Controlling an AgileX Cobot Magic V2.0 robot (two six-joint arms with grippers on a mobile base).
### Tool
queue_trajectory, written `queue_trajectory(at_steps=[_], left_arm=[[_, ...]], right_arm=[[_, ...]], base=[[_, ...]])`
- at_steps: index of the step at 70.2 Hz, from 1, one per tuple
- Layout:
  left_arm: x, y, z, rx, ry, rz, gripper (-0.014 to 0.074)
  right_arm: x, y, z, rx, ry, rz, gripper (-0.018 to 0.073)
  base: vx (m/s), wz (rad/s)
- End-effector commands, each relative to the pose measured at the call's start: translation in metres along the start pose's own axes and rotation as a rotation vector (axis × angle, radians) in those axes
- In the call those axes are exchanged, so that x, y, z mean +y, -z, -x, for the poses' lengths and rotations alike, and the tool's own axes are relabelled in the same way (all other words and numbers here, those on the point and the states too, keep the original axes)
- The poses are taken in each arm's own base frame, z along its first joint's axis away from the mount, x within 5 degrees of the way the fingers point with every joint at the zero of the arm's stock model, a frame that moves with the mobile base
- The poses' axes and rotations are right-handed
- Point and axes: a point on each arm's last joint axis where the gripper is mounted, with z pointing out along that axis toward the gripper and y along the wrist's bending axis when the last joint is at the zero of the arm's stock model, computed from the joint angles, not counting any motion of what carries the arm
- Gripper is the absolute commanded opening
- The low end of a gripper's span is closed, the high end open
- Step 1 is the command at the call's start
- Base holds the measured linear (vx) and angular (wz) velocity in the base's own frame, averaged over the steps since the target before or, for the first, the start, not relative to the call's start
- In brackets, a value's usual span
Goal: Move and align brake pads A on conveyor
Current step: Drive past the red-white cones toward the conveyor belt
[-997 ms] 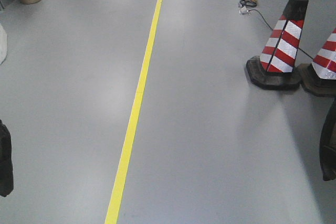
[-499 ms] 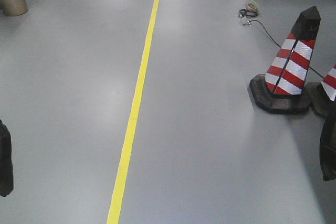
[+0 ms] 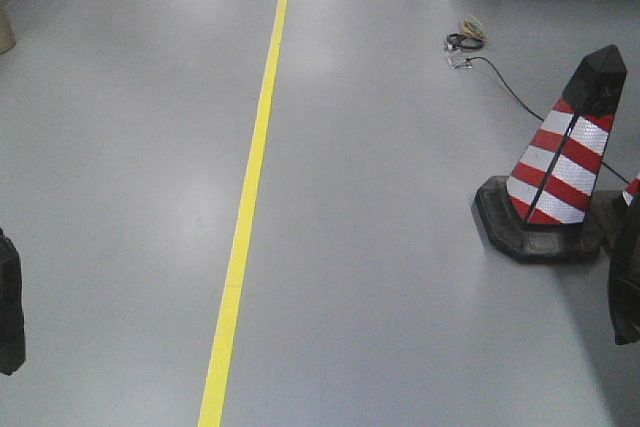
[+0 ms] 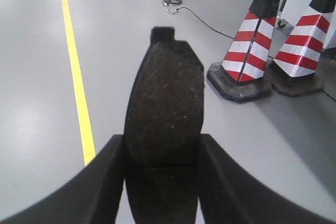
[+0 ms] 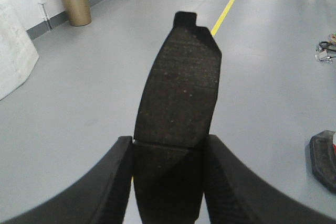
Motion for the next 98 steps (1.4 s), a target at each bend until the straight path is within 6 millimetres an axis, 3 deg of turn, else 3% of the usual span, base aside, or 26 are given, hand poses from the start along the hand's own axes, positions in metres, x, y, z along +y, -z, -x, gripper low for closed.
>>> queue_trajectory(at_steps=[1, 98], left_arm=[[-0.0029, 0.0037, 0.0170, -0.112, -0.003, -0.025, 0.0153], [-0.0029, 0.0037, 0.0170, -0.112, -0.003, -0.025, 0.0153]], right_arm=[[0.0010, 0.0037, 0.0173, -0.120, 0.015, 0.008, -0.0003], [0.0010, 0.0037, 0.0173, -0.120, 0.015, 0.008, -0.0003]], base=[[0.47, -0.09], [0.45, -0.10]])
